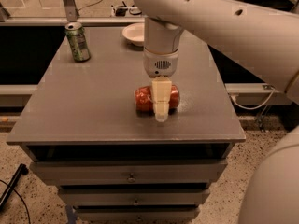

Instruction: Knock coke can over

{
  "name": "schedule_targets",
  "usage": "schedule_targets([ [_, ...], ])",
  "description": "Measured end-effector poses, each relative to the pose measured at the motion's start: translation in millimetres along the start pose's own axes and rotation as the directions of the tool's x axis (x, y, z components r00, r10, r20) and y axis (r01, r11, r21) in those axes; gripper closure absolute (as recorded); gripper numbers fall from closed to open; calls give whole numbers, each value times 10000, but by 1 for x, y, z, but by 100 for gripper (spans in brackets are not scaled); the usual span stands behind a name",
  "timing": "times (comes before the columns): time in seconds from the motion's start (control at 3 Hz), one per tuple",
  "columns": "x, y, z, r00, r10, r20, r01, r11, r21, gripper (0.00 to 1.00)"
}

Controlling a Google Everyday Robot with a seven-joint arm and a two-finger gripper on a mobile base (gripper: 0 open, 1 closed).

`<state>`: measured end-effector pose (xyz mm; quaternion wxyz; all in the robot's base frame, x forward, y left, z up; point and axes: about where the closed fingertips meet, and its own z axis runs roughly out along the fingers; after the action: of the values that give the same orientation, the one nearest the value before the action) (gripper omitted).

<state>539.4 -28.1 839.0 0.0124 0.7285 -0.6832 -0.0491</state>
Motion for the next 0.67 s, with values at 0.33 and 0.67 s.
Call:
schedule_targets([
  [0.33, -2, -4, -21, 9795, -895, 1805, 721, 9923, 1005, 0],
  [0.67, 1, -2, -65, 9263, -2186, 3070, 1471, 9597, 2394, 0],
])
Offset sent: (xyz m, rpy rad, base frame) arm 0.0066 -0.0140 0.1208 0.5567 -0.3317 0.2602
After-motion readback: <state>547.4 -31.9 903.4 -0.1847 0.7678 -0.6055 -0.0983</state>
